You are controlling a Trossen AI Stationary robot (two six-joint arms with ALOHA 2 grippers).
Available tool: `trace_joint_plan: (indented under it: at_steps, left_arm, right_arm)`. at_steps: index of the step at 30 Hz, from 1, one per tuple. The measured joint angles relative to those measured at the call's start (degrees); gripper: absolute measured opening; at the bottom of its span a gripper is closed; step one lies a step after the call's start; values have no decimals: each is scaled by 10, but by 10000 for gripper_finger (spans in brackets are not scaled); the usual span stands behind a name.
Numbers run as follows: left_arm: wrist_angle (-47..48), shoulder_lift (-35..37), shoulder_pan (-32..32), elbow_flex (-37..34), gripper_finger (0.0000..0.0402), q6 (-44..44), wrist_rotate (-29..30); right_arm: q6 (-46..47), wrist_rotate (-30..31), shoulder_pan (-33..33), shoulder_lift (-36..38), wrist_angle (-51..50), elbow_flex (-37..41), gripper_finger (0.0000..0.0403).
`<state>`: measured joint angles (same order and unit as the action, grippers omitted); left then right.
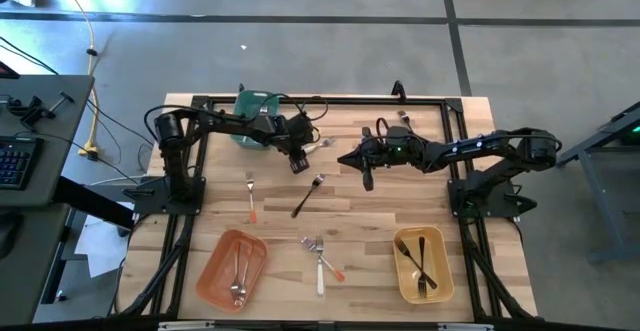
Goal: Sort silverware by color (type)
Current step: Put the white fork into the green bin
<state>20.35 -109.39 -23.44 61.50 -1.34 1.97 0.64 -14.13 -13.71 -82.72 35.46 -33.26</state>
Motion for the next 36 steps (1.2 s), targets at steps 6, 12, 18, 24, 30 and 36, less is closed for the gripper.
trace_joint_plan:
  at_steps: [6, 12, 18, 24, 30, 36]
  left_arm:
    - [9, -2, 0, 0, 51, -19, -6]
    - [11, 6, 4, 0, 1, -55, -1]
    - [41, 44, 1, -5, 1, -58, -5]
    - [67, 80, -10, -4, 1, -58, -9]
    - [20, 77, 5, -4, 30, -52, -25]
    - [-52, 49, 9, -3, 96, -68, -25]
  right_arm:
    - [0, 0, 0, 0, 0, 0, 0]
    - [0, 0, 0, 0, 0, 0, 0]
    - [0, 0, 0, 0, -1, 0, 0]
    - [0, 0, 0, 0, -1, 0, 0]
    - [0, 0, 0, 0, 0, 0, 0]
    - [0, 0, 0, 0, 0, 0, 0]
